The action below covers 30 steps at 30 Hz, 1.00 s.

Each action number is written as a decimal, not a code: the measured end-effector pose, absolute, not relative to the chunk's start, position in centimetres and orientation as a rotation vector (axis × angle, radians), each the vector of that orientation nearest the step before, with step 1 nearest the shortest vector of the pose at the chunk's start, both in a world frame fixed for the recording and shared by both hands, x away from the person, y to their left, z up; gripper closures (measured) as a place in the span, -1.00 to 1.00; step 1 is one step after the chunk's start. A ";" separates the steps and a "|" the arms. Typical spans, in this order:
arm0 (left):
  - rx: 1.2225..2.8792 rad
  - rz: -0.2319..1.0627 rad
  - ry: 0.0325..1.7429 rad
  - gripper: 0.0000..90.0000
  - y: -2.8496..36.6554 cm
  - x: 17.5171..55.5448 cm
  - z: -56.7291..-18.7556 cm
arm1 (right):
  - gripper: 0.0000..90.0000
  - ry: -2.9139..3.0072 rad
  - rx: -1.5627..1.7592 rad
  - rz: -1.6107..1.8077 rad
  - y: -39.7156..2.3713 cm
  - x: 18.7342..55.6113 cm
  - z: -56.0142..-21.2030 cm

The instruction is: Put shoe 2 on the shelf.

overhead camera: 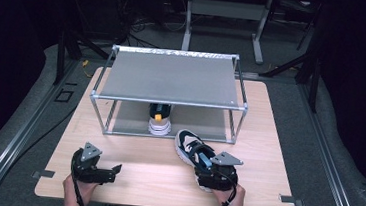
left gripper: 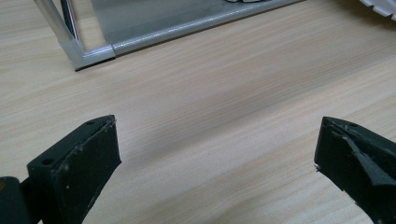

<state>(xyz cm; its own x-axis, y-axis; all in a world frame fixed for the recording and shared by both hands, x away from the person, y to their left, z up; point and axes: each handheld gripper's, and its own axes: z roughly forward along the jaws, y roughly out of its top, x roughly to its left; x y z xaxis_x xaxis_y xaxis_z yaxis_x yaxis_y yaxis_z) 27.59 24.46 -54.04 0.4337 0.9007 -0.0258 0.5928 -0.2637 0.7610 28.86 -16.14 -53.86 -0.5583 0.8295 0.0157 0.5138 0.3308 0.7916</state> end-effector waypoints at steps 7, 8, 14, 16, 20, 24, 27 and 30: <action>1.970 0.559 1.243 -1.00 24.3 27.6 -53.6 | -0.47 2.177 1.174 1.120 -16.4 28.8 -52.9; 1.972 0.560 1.243 -1.00 24.2 27.6 -53.6 | -0.47 2.167 1.174 1.122 -16.4 28.9 -52.6; 1.973 0.563 1.237 -1.00 24.1 27.7 -53.5 | -0.48 2.136 1.181 1.119 -16.4 29.5 -51.9; 1.973 0.565 1.236 -1.00 24.0 27.7 -53.4 | -0.48 2.123 1.185 1.112 -16.3 29.8 -51.7; 1.972 0.572 1.237 -1.00 24.1 27.6 -53.5 | -0.48 2.101 1.203 1.106 -16.1 30.8 -51.3; 1.970 0.571 1.240 -1.00 24.2 27.5 -53.6 | -0.48 2.090 1.212 1.106 -15.7 31.8 -50.9; 1.969 0.568 1.241 -1.00 24.2 27.5 -53.6 | -0.48 2.082 1.218 1.085 -15.1 32.5 -50.7; 1.966 0.572 1.241 -1.00 24.3 27.4 -53.6 | -0.48 2.084 1.228 1.087 -14.9 33.2 -50.7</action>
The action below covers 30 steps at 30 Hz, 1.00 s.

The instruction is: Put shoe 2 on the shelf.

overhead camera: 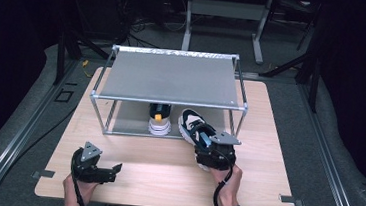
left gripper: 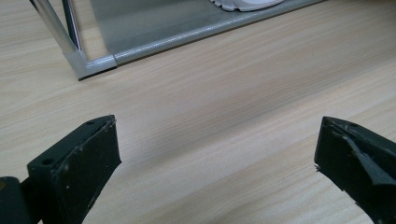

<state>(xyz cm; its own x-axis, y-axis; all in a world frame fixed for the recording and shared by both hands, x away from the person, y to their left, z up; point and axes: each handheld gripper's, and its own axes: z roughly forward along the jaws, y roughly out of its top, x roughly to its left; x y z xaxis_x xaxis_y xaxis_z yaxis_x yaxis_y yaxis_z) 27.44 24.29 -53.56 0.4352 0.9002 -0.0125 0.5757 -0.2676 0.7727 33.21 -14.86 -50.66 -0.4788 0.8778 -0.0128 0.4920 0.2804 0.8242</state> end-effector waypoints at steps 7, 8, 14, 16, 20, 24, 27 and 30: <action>1.964 0.569 1.242 -1.00 24.3 27.4 -53.7 | -0.48 2.072 1.313 1.047 -13.7 35.7 -51.1; 1.966 0.566 1.242 -1.00 24.3 27.4 -53.7 | -0.48 2.074 1.330 1.033 -13.5 36.1 -51.2; 1.971 0.563 1.239 -1.00 24.3 27.4 -53.9 | -0.49 2.060 1.438 0.980 -12.2 38.5 -52.0; 1.969 0.563 1.243 -1.00 24.4 27.4 -54.0 | -0.49 2.063 1.464 0.964 -11.7 39.1 -52.4; 1.972 0.560 1.243 -1.00 24.4 27.4 -54.0 | -0.50 2.016 1.510 0.888 -10.6 40.0 -52.8; 1.970 0.558 1.239 -1.00 24.4 27.5 -54.1 | -0.51 2.025 1.540 0.906 -10.0 40.9 -52.7; 1.972 0.555 1.237 -1.00 24.3 27.5 -54.0 | -0.57 2.028 1.530 0.896 -9.3 41.6 -52.7; 1.970 0.556 1.240 -1.00 24.5 27.4 -53.9 | -0.71 2.073 1.513 0.912 -9.5 41.6 -52.9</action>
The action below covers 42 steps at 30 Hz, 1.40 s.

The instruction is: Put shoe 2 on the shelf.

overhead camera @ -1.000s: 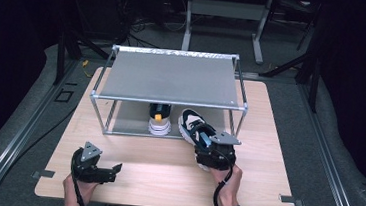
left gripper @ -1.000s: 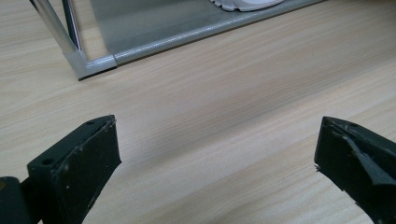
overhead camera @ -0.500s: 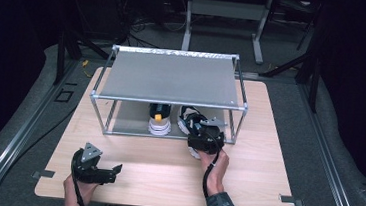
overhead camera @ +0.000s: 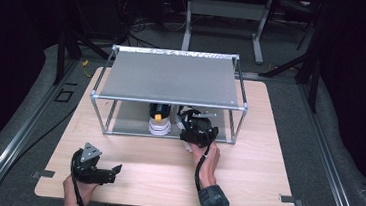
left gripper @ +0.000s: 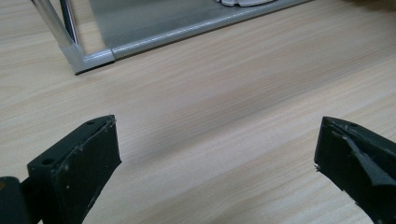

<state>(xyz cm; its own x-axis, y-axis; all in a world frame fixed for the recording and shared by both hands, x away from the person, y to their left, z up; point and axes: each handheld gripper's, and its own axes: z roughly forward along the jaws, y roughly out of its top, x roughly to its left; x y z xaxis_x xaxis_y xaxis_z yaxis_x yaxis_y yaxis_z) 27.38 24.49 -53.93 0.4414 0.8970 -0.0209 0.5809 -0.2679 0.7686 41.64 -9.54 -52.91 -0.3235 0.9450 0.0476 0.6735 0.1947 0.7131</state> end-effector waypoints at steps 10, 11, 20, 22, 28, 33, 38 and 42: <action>1.971 0.559 1.239 -1.00 24.4 27.4 -53.9 | -0.66 2.178 1.464 0.991 -11.7 40.0 -52.6; 1.970 0.560 1.241 -1.00 24.4 27.4 -53.9 | -0.61 2.183 1.457 1.004 -12.0 39.6 -52.5; 1.984 0.556 1.225 -1.00 23.9 27.5 -53.8 | -0.16 2.190 1.428 1.059 -12.9 36.9 -51.7; 1.981 0.561 1.225 -1.00 23.9 27.5 -53.8 | -0.13 2.174 1.440 1.045 -12.7 36.8 -51.7; 1.976 0.565 1.231 -1.00 24.2 27.4 -53.7 | 0.09 2.167 1.434 1.069 -11.6 37.0 -51.8; 1.972 0.559 1.236 -1.00 24.3 27.3 -53.9 | 0.10 2.161 1.443 1.044 -10.7 37.6 -52.0; 1.977 0.558 1.237 -1.00 24.3 27.3 -54.0 | 0.09 2.159 1.436 1.048 -10.1 38.3 -52.1; 1.976 0.560 1.235 -1.00 24.4 27.3 -54.0 | 0.09 2.158 1.437 1.045 -10.0 39.1 -52.2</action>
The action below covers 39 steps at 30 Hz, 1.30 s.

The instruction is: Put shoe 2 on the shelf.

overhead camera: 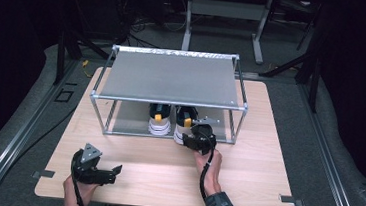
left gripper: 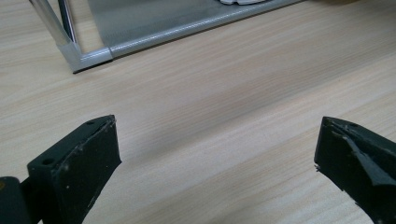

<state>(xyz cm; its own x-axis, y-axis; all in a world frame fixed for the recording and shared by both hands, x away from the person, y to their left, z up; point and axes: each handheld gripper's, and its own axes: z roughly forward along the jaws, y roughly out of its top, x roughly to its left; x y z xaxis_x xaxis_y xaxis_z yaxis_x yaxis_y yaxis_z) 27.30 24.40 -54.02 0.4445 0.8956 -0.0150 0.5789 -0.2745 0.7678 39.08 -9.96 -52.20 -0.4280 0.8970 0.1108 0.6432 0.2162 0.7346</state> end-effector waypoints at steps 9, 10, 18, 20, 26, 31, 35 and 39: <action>1.972 0.555 1.237 -1.00 24.3 27.3 -54.1 | 0.01 2.164 1.425 1.037 -9.2 40.7 -52.5; 1.971 0.556 1.237 -1.00 24.3 27.3 -54.1 | 0.01 2.156 1.435 1.026 -9.1 41.0 -52.6; 1.972 0.554 1.238 -1.00 24.3 27.3 -54.2 | -0.16 2.184 1.424 1.020 -8.9 41.9 -52.7; 1.973 0.550 1.239 -1.00 24.3 27.4 -54.2 | -0.26 2.192 1.402 1.013 -8.8 42.1 -52.8; 1.978 0.552 1.241 -1.00 24.4 27.4 -54.3 | -0.50 2.181 1.385 1.004 -8.5 43.4 -52.8; 1.977 0.552 1.236 -1.00 24.3 27.4 -54.2 | -0.49 2.196 1.387 1.038 -8.3 43.7 -53.0; 1.977 0.554 1.234 -1.00 24.1 27.5 -54.1 | -0.49 2.187 1.376 1.024 -8.0 43.7 -53.0; 1.979 0.554 1.230 -1.00 24.0 27.5 -54.1 | -0.49 2.183 1.373 1.042 -8.0 43.8 -53.2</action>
